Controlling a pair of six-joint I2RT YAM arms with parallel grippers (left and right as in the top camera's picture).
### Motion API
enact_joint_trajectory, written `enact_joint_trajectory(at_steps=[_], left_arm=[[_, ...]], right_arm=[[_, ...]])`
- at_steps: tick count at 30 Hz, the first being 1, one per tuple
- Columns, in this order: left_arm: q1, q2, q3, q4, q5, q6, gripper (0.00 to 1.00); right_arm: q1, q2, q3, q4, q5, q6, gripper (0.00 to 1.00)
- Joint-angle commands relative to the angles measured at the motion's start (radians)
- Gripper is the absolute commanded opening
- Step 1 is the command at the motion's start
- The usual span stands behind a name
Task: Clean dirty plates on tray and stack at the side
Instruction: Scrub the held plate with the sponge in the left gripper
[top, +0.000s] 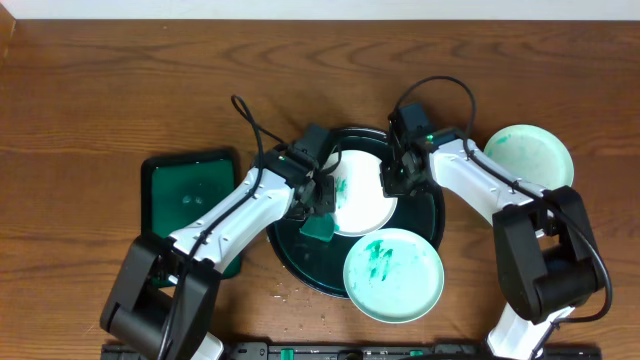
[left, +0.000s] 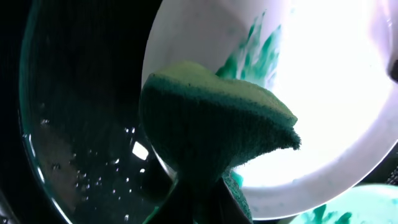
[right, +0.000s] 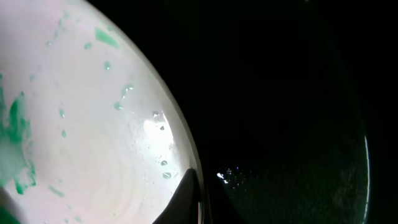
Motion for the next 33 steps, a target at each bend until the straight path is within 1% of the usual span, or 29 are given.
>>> enact_joint_trajectory(at_steps=[1,4,6,12,17,20,23,27,33], left_arm=[[0.0,-0.011,0.018,0.014,0.012,-0.006,0.07],[0.0,-0.011,0.021,0.032,0.013,-0.007,0.07],[0.0,-0.011,0.022,0.058,0.016,-0.014,0.07],[0.0,0.002,0.022,0.196,0.041,-0.045,0.07],[-0.009,0.069,0.022,0.262,0.08,-0.161,0.07],[-0.024,0.118,0.022,0.295,0.119,-0.201,0.07],[-0.048,0.168,0.022,0.319,0.123,-0.223,0.07],[-0.047,0.196,0.022,0.279,0.097,-0.222,0.07],[0.015,0.194,0.031,0.058,-0.162,-0.214,0.07]], right_arm=[[0.005,0.012,-0.032,0.013,-0.017,0.076,0.01],[0.008,0.012,-0.055,0.035,-0.022,0.113,0.01],[0.015,0.012,-0.082,0.071,-0.048,0.112,0.01],[0.044,0.012,-0.106,0.109,-0.056,0.116,0.01],[0.067,0.012,-0.106,0.112,-0.055,0.116,0.01],[0.075,0.012,-0.106,0.112,-0.055,0.116,0.01],[0.077,0.012,-0.106,0.112,-0.055,0.116,0.01],[0.077,0.012,-0.106,0.106,-0.055,0.116,0.01],[0.077,0.012,-0.106,0.097,-0.055,0.114,0.01]])
